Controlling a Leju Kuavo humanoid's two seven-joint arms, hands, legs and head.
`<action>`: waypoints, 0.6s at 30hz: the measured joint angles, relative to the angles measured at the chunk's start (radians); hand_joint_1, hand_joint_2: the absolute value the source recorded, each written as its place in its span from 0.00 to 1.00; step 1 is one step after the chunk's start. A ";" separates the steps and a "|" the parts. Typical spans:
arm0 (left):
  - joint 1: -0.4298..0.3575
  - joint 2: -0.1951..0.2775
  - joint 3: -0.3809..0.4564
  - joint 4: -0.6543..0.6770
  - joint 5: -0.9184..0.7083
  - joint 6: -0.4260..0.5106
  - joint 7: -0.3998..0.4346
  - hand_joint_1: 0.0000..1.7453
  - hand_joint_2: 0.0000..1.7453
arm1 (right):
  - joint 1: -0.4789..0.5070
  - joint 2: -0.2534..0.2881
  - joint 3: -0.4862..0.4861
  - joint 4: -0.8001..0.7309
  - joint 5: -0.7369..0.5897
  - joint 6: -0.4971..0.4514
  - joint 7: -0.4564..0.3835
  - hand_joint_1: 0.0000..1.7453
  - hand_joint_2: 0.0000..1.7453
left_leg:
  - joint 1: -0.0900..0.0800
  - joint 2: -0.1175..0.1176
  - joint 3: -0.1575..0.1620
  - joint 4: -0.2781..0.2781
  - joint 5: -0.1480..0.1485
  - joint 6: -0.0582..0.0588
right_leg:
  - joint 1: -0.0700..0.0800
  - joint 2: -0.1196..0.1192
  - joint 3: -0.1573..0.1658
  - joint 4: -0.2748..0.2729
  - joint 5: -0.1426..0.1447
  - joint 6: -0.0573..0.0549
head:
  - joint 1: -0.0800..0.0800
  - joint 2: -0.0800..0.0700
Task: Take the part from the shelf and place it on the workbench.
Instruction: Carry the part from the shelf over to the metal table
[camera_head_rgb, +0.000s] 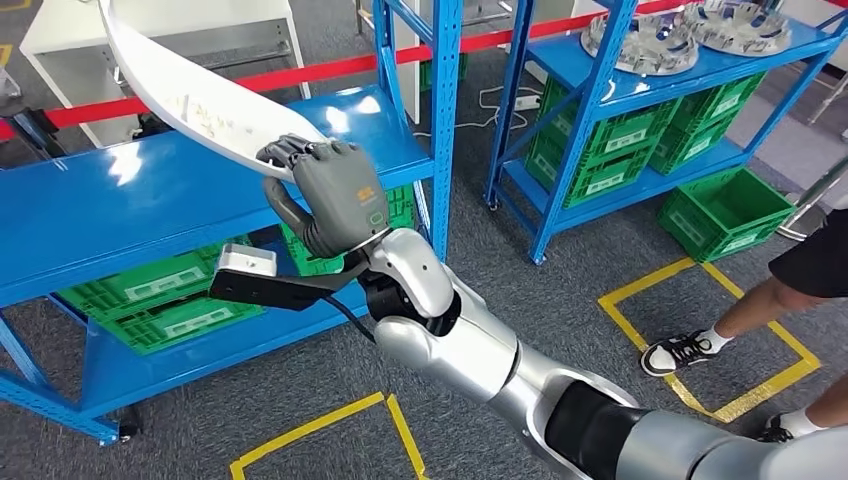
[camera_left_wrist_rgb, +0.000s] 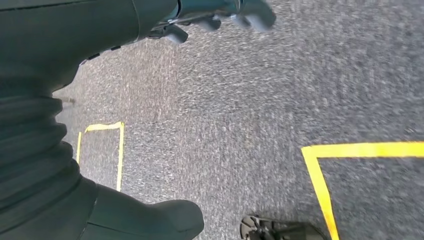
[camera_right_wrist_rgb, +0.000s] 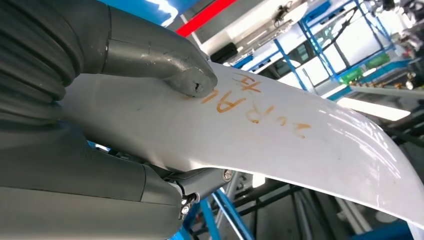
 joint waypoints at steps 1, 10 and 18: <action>0.001 -0.002 0.003 0.000 0.000 0.002 0.001 0.00 1.00 | 0.001 0.000 0.001 0.004 0.001 0.001 0.001 1.00 1.00 | 0.001 0.002 -0.009 -0.002 0.012 0.008 | -0.001 0.001 -0.008 0.011 -0.017 0.006 | 0.000 0.000; -0.008 -0.010 0.009 0.000 -0.014 0.004 0.003 0.00 1.00 | 0.005 -0.003 0.003 0.028 0.012 -0.002 0.001 1.00 1.00 | -0.004 0.010 -0.158 0.016 0.128 0.021 | 0.009 0.002 0.094 0.131 -0.149 -0.004 | 0.003 0.000; -0.007 -0.013 0.009 0.001 -0.022 0.002 0.009 0.00 1.00 | 0.023 -0.003 0.003 0.028 0.037 -0.016 0.002 1.00 1.00 | 0.006 0.006 -0.204 0.088 0.058 -0.025 | 0.012 0.001 0.135 -0.029 -0.115 -0.045 | 0.001 0.000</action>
